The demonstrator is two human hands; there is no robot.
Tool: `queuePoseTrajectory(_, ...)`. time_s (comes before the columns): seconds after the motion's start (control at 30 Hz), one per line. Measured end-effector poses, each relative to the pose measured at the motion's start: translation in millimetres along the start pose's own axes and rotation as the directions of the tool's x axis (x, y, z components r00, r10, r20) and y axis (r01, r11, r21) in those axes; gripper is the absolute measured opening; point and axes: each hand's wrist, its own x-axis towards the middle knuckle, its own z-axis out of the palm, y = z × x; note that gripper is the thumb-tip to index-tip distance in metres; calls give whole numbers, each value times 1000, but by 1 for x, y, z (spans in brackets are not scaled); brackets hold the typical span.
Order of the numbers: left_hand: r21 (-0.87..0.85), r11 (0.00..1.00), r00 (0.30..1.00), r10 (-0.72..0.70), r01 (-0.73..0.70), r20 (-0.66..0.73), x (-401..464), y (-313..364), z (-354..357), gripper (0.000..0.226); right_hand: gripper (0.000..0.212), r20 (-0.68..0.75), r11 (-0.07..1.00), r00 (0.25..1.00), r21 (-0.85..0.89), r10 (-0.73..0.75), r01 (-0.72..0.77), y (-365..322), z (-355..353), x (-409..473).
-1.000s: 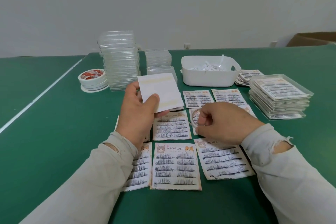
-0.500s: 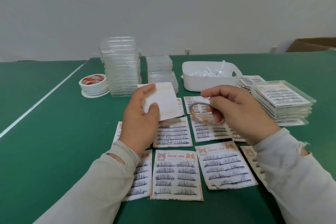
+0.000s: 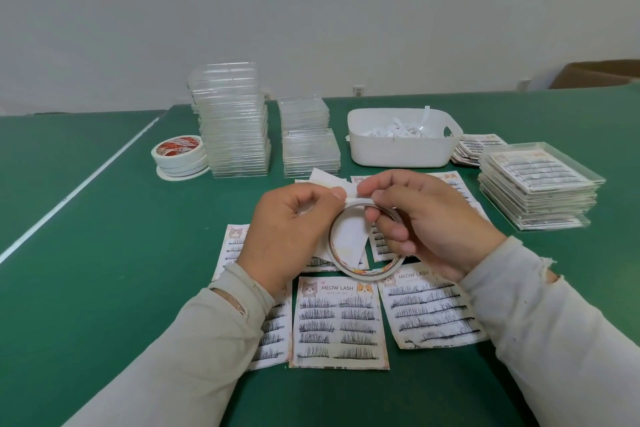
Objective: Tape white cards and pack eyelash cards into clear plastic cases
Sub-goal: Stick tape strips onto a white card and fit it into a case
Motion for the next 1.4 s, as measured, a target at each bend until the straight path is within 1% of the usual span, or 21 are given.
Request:
queuePoseTrajectory(0.07,7,1000,999,-11,11,-30,2,-2,0,21,15,4,998,1000,-61,-23,23,1,0,-1)
queuePoseTrajectory(0.13,11,1000,998,-12,13,-55,3,-3,0,27,12,4,989,998,-134,-58,58,1,0,-1)
queuePoseTrajectory(0.2,4,1000,997,-4,4,-81,3,-3,-1,27,9,9,965,996,-248,-89,88,1,-1,-2)
queuePoseTrajectory(0.27,9,1000,995,6,-5,-98,4,-4,-2,24,12,15,926,995,-364,-103,102,1,-2,-3)
queuePoseTrajectory(0.33,14,1000,995,12,-11,-101,5,-5,-2,22,17,23,893,993,-436,-114,112,1,-3,-4)
queuePoseTrajectory(0.4,8,1000,996,8,-8,-86,4,-5,-3,21,17,24,890,992,-439,-121,119,0,-4,-5)
queuePoseTrajectory(0.47,22,1000,999,6,-5,-52,3,-7,-4,23,12,-6,902,991,-416,-131,116,-3,-6,-5)
queuePoseTrajectory(0.53,75,997,999,19,-16,-40,3,-8,-5,33,15,-41,907,988,-404,-149,120,-8,-12,-5)
queuePoseTrajectory(0.57,76,997,999,27,-24,-37,3,-9,-6,37,18,-46,907,986,-399,-163,131,-11,-15,-5)
queuePoseTrajectory(0.67,-26,1000,1000,15,-15,11,2,-9,-6,46,24,-5,910,978,-368,-206,190,-15,-20,-7)
queuePoseTrajectory(0.8,-56,998,995,-31,37,98,0,-13,-2,73,22,94,871,962,-409,-256,272,-7,-11,-4)
queuePoseTrajectory(0.83,-72,996,993,-45,54,110,1,-15,-1,74,20,107,854,959,-437,-262,282,-4,-8,-3)
queuePoseTrajectory(0.9,-98,992,990,-66,78,122,1,-16,0,66,15,127,826,954,-478,-273,300,0,-5,-1)
queuePoseTrajectory(1.0,-115,989,988,-76,92,135,1,-15,1,56,14,128,833,957,-472,-260,290,2,-3,1)
queuePoseTrajectory(1.23,-107,990,981,-71,92,180,-1,-13,4,50,17,108,777,952,-556,-285,296,2,-2,2)
queuePoseTrajectory(1.4,-101,990,978,-79,100,195,-1,-14,4,48,19,99,766,953,-574,-286,289,0,-1,1)
